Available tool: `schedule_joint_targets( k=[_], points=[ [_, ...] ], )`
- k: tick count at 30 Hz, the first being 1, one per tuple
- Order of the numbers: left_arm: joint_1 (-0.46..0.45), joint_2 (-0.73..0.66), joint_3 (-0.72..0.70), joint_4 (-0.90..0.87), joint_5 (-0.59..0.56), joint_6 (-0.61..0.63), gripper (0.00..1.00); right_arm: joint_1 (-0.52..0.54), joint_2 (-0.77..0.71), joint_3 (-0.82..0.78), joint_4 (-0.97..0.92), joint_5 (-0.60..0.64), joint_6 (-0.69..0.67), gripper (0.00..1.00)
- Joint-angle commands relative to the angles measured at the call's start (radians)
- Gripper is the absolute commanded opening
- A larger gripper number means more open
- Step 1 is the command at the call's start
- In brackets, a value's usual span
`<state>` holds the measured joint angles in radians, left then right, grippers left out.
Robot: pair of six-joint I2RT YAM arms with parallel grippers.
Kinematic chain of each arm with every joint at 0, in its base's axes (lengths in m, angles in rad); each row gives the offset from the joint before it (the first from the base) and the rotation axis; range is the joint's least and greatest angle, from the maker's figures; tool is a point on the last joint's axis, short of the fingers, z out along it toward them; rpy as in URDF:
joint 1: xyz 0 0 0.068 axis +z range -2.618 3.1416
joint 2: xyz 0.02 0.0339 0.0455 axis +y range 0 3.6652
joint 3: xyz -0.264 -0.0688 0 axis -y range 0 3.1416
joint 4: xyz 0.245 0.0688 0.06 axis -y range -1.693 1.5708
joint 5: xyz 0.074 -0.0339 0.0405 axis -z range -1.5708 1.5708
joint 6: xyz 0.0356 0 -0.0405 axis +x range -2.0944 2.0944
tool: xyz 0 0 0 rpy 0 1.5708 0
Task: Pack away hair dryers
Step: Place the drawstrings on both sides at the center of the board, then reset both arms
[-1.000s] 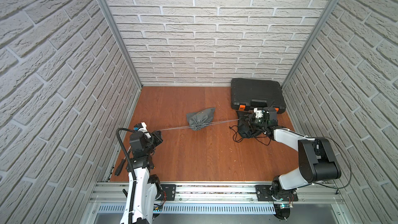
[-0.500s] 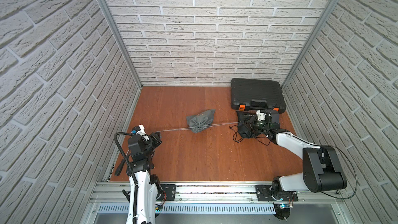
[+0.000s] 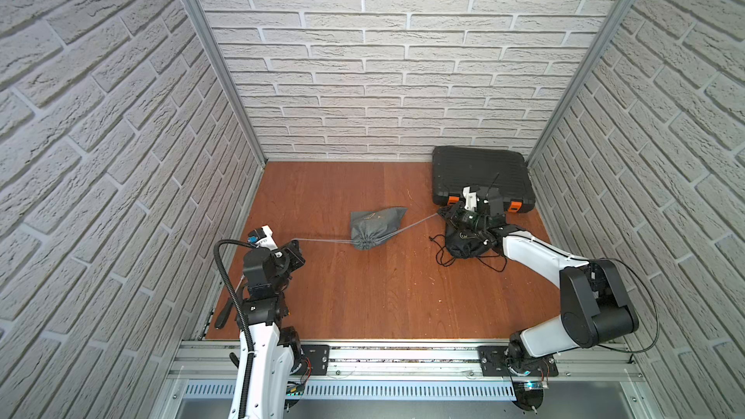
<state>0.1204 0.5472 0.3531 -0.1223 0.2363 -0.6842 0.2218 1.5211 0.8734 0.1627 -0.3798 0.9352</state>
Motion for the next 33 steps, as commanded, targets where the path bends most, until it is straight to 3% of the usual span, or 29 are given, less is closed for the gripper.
schedule_joint_targets(
  k=[1, 7, 12, 14, 16, 18, 25, 29, 33],
  points=[
    [-0.113, 0.028, 0.044, 0.019, -0.136, 0.072, 0.00, 0.054, 0.025, 0.062, -0.010, 0.051, -0.085, 0.03],
    [-0.366, 0.170, 0.104, 0.063, -0.285, 0.138, 0.00, 0.165, 0.085, 0.191, -0.121, 0.047, -0.226, 0.03],
    [-0.487, 0.319, 0.175, 0.041, -0.367, 0.193, 0.04, 0.198, 0.124, 0.265, -0.225, 0.026, -0.331, 0.05],
    [-0.510, 0.350, 0.191, 0.030, -0.398, 0.202, 0.16, 0.199, 0.128, 0.281, -0.277, 0.040, -0.369, 0.13],
    [-0.518, 0.365, 0.202, 0.013, -0.425, 0.204, 0.28, 0.200, 0.118, 0.280, -0.313, 0.069, -0.408, 0.32],
    [-0.522, 0.368, 0.208, -0.014, -0.459, 0.204, 0.47, 0.200, 0.100, 0.275, -0.348, 0.103, -0.445, 0.49],
    [-0.553, 0.334, 0.221, -0.096, -0.574, 0.231, 0.98, 0.200, -0.030, 0.225, -0.414, 0.275, -0.550, 0.73],
    [-0.580, 0.333, 0.238, -0.139, -0.660, 0.253, 0.98, 0.198, -0.114, 0.180, -0.413, 0.347, -0.592, 0.90],
    [-0.597, 0.339, 0.259, -0.172, -0.737, 0.259, 0.98, 0.189, -0.190, 0.147, -0.427, 0.403, -0.643, 0.93]
  ],
)
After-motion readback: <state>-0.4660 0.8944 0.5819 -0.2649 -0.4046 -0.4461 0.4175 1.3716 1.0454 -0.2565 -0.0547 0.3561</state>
